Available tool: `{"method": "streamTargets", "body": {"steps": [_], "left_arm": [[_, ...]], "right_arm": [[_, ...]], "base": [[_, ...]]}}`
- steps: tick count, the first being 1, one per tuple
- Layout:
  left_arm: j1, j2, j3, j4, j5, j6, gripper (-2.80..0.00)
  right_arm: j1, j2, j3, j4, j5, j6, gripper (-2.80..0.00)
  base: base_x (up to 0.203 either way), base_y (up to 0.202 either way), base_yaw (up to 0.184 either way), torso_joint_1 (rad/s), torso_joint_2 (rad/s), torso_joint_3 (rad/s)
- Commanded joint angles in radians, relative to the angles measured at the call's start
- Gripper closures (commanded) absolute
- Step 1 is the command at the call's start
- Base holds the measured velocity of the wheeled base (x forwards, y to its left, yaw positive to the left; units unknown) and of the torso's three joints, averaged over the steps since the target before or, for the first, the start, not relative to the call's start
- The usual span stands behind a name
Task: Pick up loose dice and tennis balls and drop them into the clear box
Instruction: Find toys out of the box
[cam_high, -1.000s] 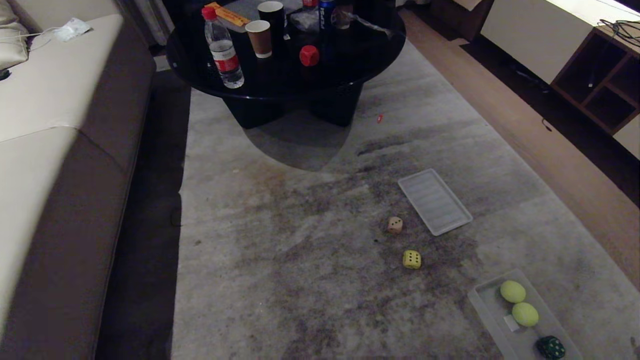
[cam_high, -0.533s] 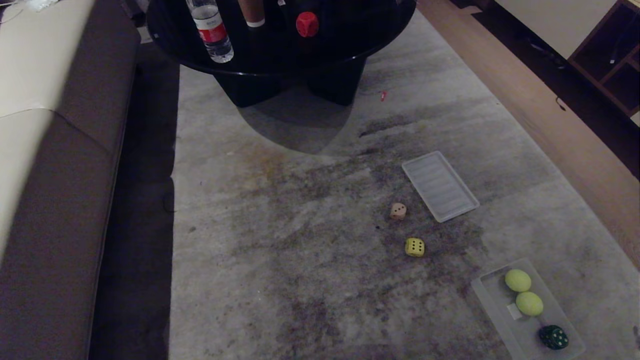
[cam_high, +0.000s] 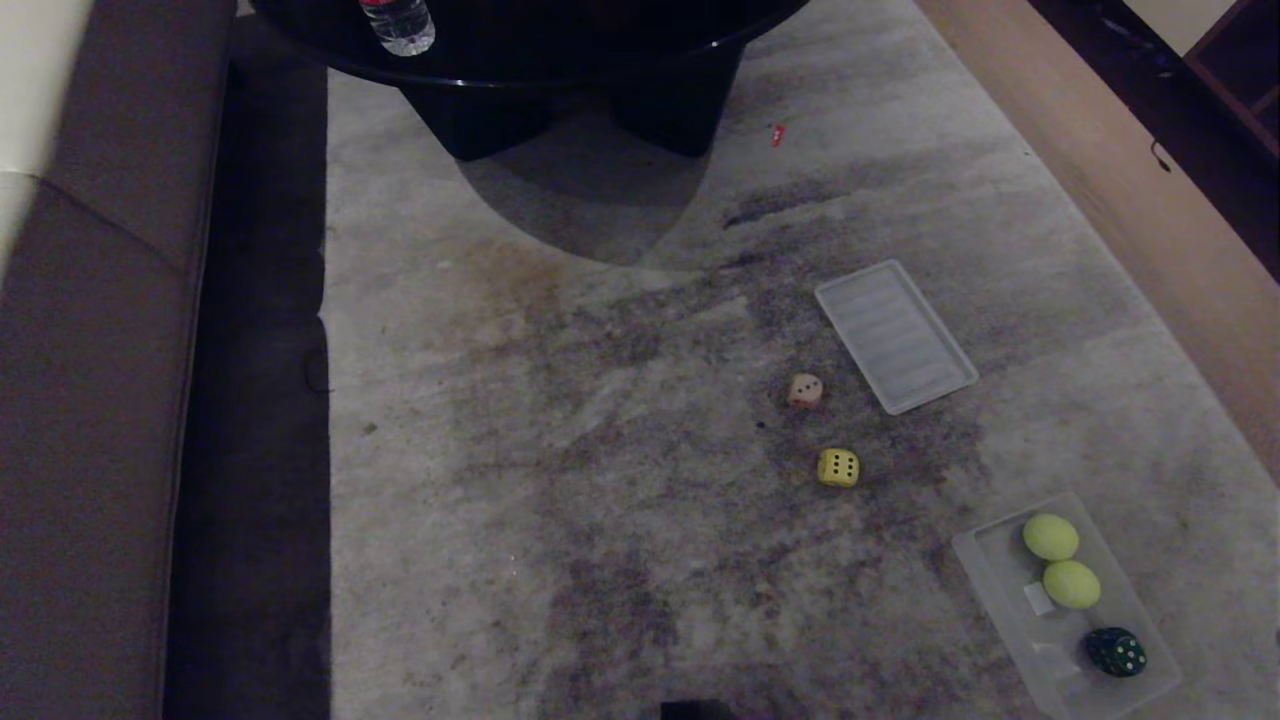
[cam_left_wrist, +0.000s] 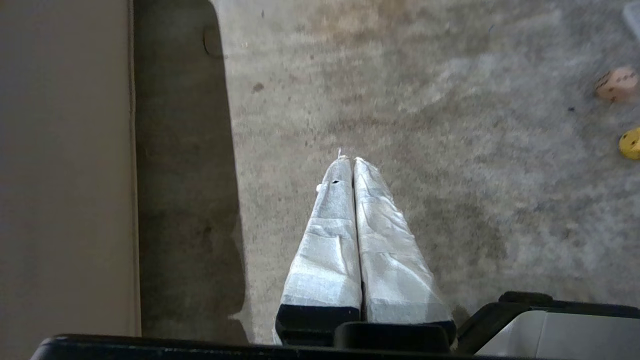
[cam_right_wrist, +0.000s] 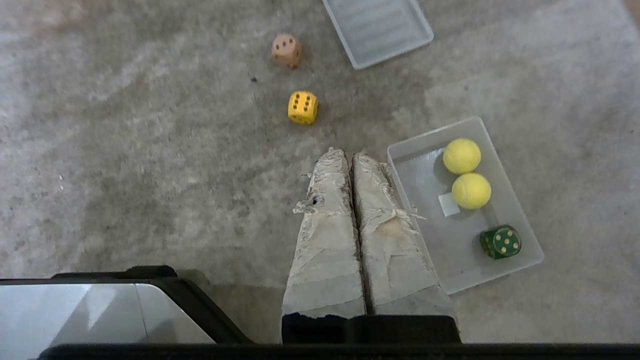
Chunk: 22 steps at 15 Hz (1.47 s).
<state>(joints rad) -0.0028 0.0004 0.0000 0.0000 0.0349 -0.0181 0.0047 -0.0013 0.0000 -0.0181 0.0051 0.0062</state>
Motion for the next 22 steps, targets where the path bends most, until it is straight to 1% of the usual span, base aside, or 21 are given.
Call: {"method": "streamTargets", "body": {"steps": [1, 15, 22], "left_arm": [[0.000, 0.000, 0.002, 0.000, 0.000, 0.000, 0.00], [0.000, 0.000, 0.002, 0.000, -0.001, 0.004, 0.00], [0.000, 0.000, 0.002, -0.002, -0.001, 0.004, 0.00]], "right_arm": [[0.000, 0.001, 0.009, 0.000, 0.000, 0.000, 0.00], [0.001, 0.001, 0.009, 0.000, 0.001, 0.000, 0.00], [0.000, 0.001, 0.009, 0.000, -0.001, 0.000, 0.00]], "base": [[0.000, 0.000, 0.000, 0.002, 0.00, -0.212], [0.000, 0.000, 0.000, 0.003, 0.00, -0.192], [0.000, 0.000, 0.000, -0.001, 0.00, -0.016]]}}
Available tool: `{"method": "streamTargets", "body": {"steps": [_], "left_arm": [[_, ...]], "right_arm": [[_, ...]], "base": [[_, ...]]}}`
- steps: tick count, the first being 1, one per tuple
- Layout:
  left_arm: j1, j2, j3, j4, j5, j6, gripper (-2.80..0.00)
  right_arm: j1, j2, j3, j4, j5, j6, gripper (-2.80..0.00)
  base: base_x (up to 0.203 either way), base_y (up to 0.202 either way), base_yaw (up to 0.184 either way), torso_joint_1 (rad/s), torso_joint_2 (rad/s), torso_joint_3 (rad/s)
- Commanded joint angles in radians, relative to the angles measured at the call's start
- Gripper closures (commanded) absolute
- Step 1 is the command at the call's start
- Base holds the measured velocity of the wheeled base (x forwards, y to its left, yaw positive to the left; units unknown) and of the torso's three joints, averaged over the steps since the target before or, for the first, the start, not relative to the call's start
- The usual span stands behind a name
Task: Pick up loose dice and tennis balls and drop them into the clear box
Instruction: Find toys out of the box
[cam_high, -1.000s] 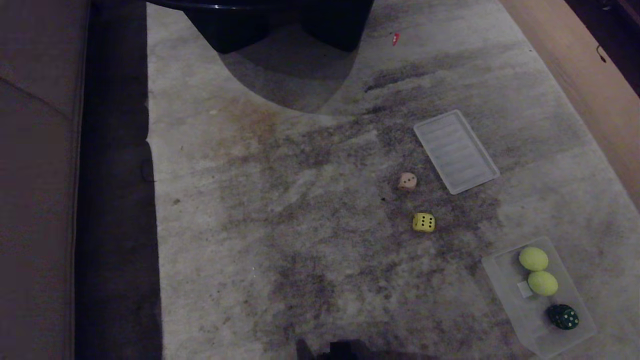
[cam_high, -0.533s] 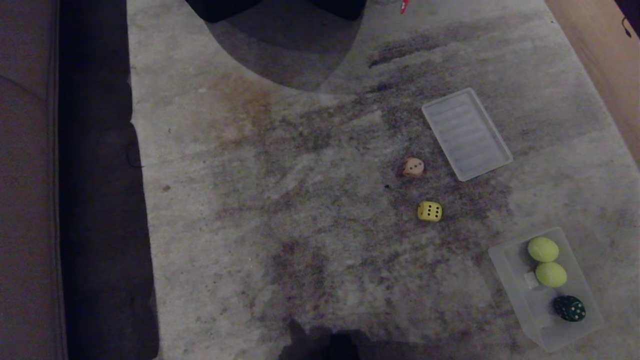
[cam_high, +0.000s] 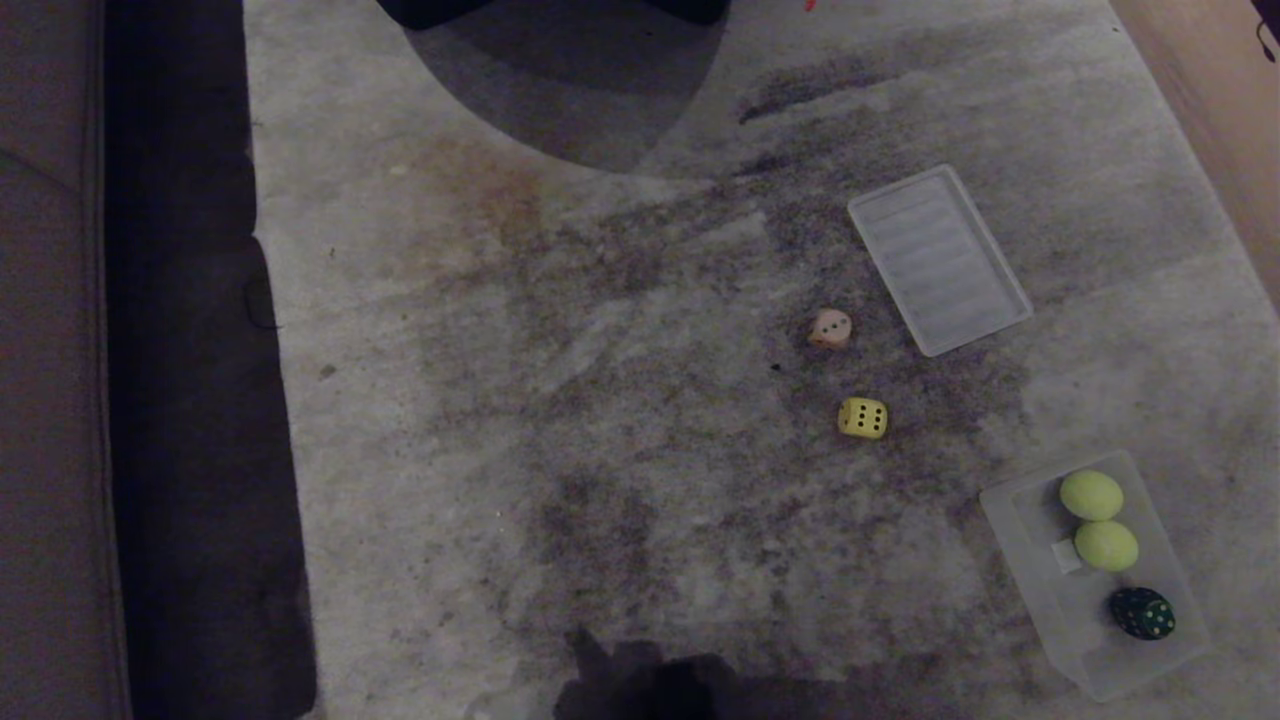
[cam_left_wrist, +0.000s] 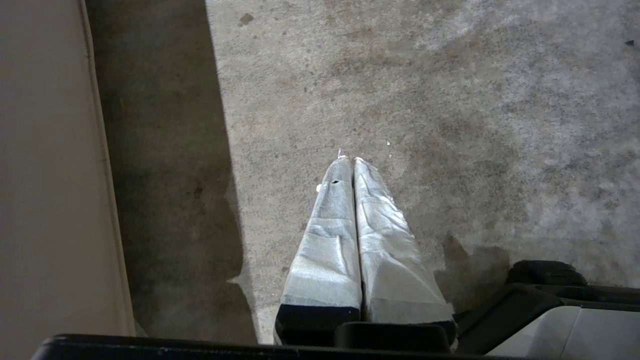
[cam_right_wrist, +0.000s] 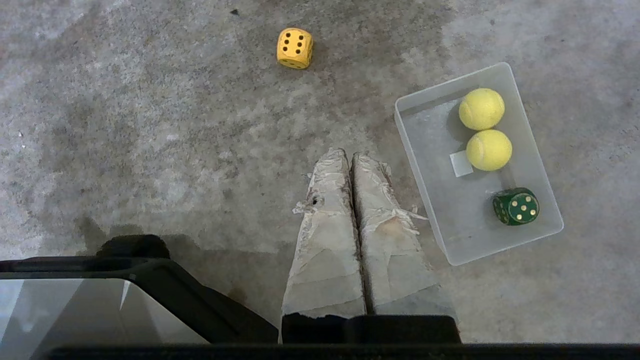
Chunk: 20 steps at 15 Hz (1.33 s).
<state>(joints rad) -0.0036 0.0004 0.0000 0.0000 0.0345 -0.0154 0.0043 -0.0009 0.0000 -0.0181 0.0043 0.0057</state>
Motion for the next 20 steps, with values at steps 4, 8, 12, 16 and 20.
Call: {"method": "streamTargets", "body": {"steps": [4, 8, 12, 16, 20], "left_arm": [[0.001, 0.000, 0.002, 0.000, -0.001, 0.002, 0.00], [0.001, 0.000, 0.002, 0.000, -0.001, 0.002, 0.00], [0.001, 0.000, 0.002, -0.002, -0.001, 0.003, 0.00], [0.001, 0.000, 0.002, -0.002, 0.001, -0.001, 0.00], [0.001, 0.000, 0.002, -0.002, 0.001, 0.002, 0.00]], "right_arm": [[0.000, 0.001, 0.009, 0.000, 0.002, 0.000, 0.00], [0.000, 0.001, 0.009, 0.000, 0.002, -0.001, 0.00], [0.002, 0.001, 0.009, 0.000, 0.002, -0.001, 0.00], [0.002, 0.001, 0.009, 0.000, 0.002, -0.001, 0.00], [0.002, 0.001, 0.009, 0.000, 0.003, -0.001, 0.00]], "base": [[0.001, 0.043, -0.006, 0.002, 0.00, 0.002], [0.000, 0.176, 0.000, 0.002, 0.00, -0.002], [0.000, 0.050, 0.003, 0.001, 0.00, -0.001], [0.000, 0.000, 0.000, 0.000, 0.00, 0.000], [0.077, 0.000, 0.001, 0.003, 0.00, 0.000]]}}
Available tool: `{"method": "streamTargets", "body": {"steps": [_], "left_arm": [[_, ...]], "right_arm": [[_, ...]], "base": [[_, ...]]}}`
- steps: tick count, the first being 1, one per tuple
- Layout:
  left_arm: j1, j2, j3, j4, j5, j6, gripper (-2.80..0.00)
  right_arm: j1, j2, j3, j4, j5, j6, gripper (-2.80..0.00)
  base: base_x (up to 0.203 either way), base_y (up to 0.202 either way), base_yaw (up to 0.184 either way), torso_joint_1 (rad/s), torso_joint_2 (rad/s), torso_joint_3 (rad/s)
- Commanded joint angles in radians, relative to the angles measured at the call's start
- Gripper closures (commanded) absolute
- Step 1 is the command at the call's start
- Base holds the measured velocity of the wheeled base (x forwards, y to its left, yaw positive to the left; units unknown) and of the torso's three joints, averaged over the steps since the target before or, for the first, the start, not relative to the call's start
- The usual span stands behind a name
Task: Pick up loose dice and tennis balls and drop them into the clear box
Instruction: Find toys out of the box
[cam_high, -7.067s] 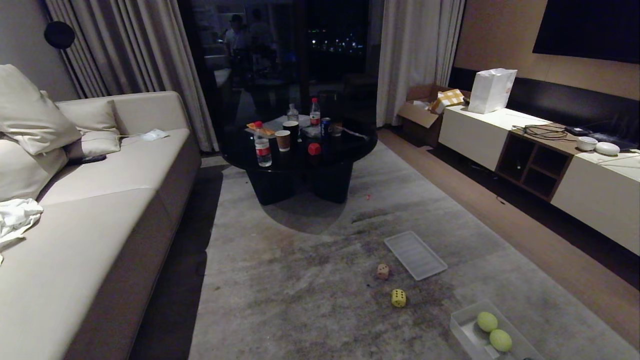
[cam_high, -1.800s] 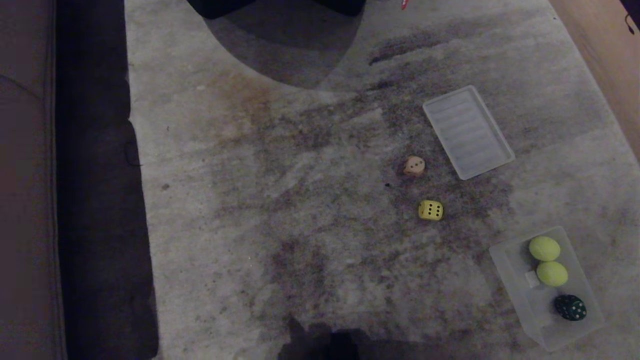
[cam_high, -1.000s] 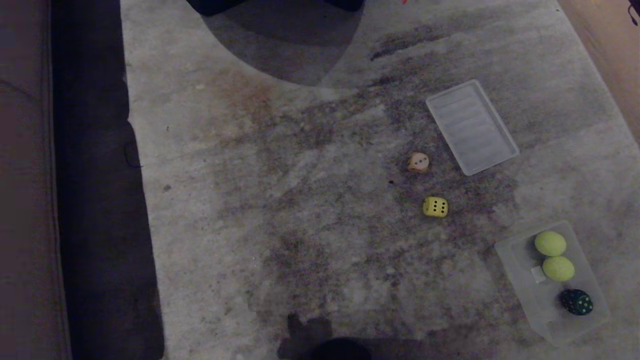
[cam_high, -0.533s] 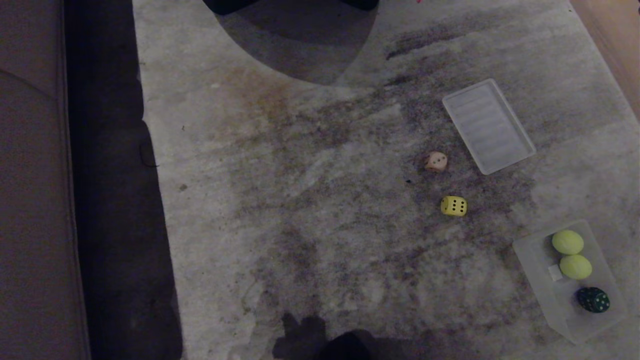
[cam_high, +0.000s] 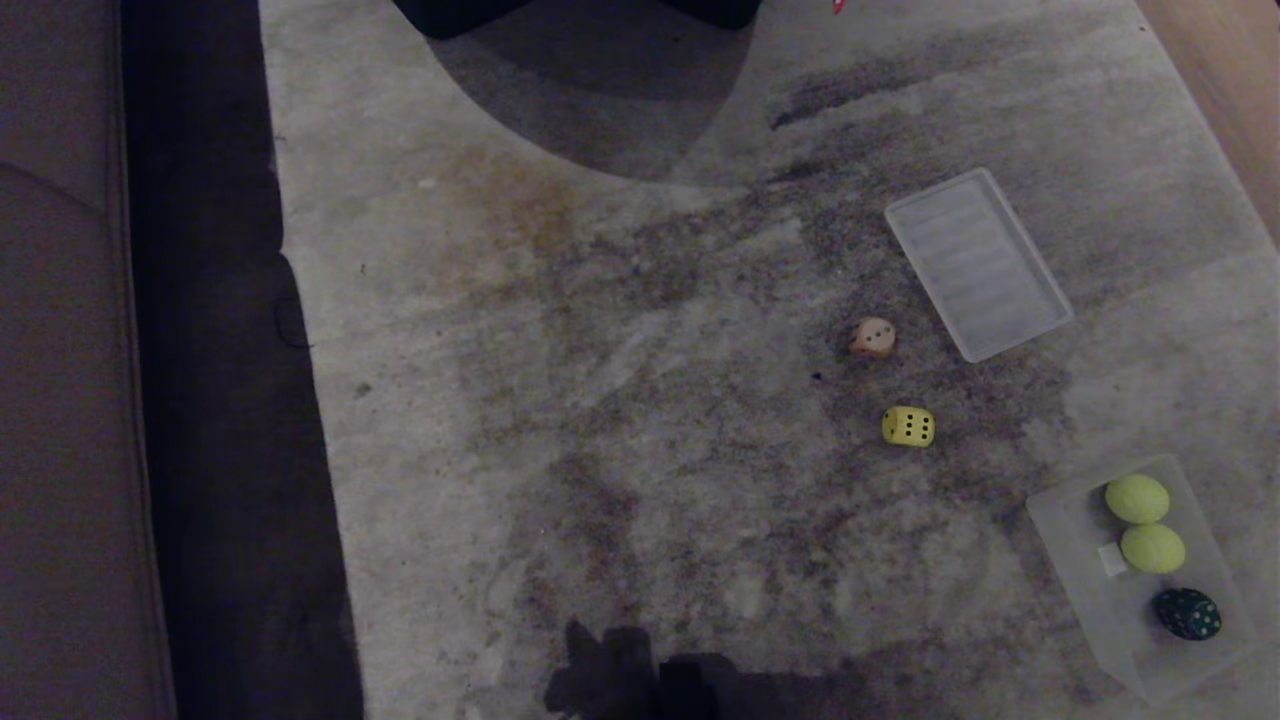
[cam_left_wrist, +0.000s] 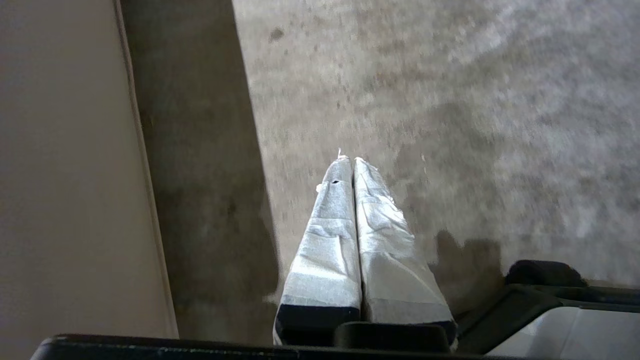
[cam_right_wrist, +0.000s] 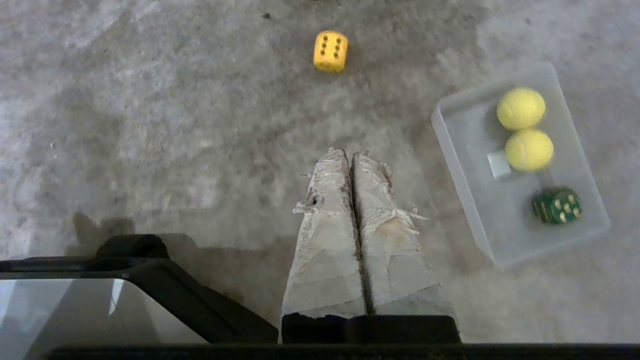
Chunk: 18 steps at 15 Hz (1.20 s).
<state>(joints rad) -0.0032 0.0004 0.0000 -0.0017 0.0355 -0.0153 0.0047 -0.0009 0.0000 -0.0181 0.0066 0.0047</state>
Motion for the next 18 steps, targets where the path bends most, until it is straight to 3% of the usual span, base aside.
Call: {"method": "streamTargets", "body": {"steps": [1, 9, 18], "left_arm": [[0.000, 0.000, 0.002, 0.000, 0.001, -0.005, 0.00], [0.000, 0.000, 0.002, 0.000, 0.000, 0.001, 0.00], [0.000, 0.000, 0.002, 0.002, -0.002, 0.000, 0.00]], "right_arm": [[0.001, 0.001, 0.009, 0.000, 0.000, 0.001, 0.00], [0.001, 0.001, 0.009, 0.000, 0.001, 0.000, 0.00], [0.001, 0.001, 0.009, 0.000, 0.001, -0.001, 0.00]], "base": [[0.122, 0.000, -0.006, 0.002, 0.00, 0.000], [0.000, 0.000, 0.000, 0.000, 0.00, -0.003], [0.000, 0.000, 0.000, 0.003, 0.00, -0.170]]}}
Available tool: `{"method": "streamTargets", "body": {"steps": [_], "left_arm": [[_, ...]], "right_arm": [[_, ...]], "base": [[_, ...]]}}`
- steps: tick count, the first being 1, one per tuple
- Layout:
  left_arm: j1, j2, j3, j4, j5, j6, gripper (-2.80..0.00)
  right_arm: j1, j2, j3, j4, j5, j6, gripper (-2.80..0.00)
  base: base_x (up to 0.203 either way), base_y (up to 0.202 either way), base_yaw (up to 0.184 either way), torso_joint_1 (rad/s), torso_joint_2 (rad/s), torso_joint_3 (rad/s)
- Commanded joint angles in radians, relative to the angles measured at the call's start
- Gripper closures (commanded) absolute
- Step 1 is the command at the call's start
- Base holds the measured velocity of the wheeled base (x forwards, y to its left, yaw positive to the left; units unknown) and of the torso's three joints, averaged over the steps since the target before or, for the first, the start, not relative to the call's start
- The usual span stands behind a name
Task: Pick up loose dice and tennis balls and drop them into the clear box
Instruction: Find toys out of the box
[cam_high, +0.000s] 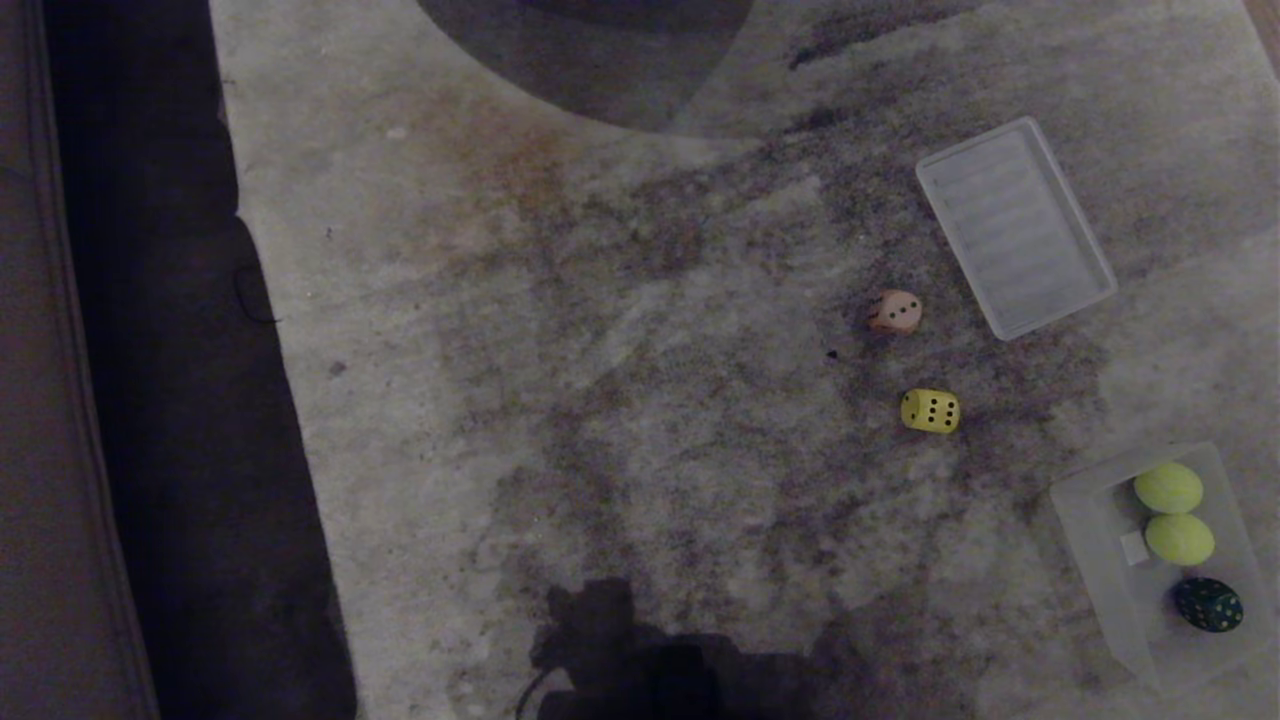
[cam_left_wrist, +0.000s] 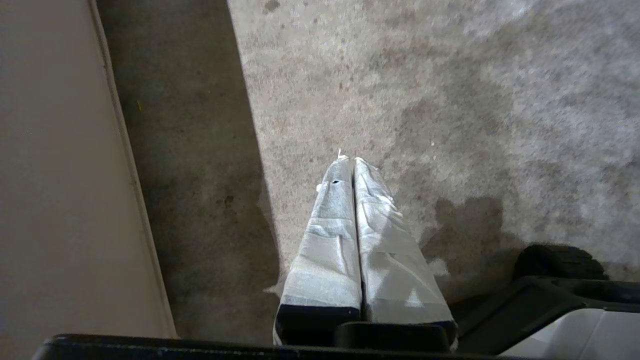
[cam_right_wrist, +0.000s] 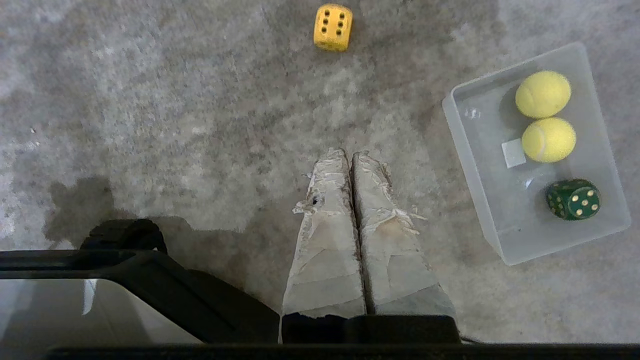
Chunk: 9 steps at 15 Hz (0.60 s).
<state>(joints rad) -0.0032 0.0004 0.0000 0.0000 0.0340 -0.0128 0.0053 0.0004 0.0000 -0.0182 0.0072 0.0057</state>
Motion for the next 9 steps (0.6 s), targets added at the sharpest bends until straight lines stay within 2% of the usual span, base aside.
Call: {"method": "streamTargets", "body": {"steps": [1, 5, 7, 9], "left_arm": [[0.000, 0.000, 0.002, 0.000, 0.000, -0.003, 0.00], [0.000, 0.000, 0.002, 0.000, 0.007, -0.015, 0.00], [0.000, 0.000, 0.002, 0.000, 0.007, -0.015, 0.00], [0.000, 0.000, 0.002, 0.000, 0.006, -0.015, 0.00]], "right_arm": [[0.001, 0.000, 0.009, 0.000, 0.000, -0.004, 0.00], [0.000, 0.000, 0.001, 0.010, -0.008, -0.006, 0.00], [-0.002, 0.026, -0.089, 0.043, -0.004, -0.012, 0.00], [-0.002, 0.156, -0.203, 0.111, -0.003, -0.012, 0.00]], "base": [[0.000, 0.000, 0.000, 0.002, 0.00, -0.085], [0.000, 0.000, 0.000, 0.002, 0.00, -0.015], [0.000, 0.000, 0.000, 0.000, 0.00, 0.000], [0.000, 0.000, 0.000, 0.000, 0.00, 0.000]]}}
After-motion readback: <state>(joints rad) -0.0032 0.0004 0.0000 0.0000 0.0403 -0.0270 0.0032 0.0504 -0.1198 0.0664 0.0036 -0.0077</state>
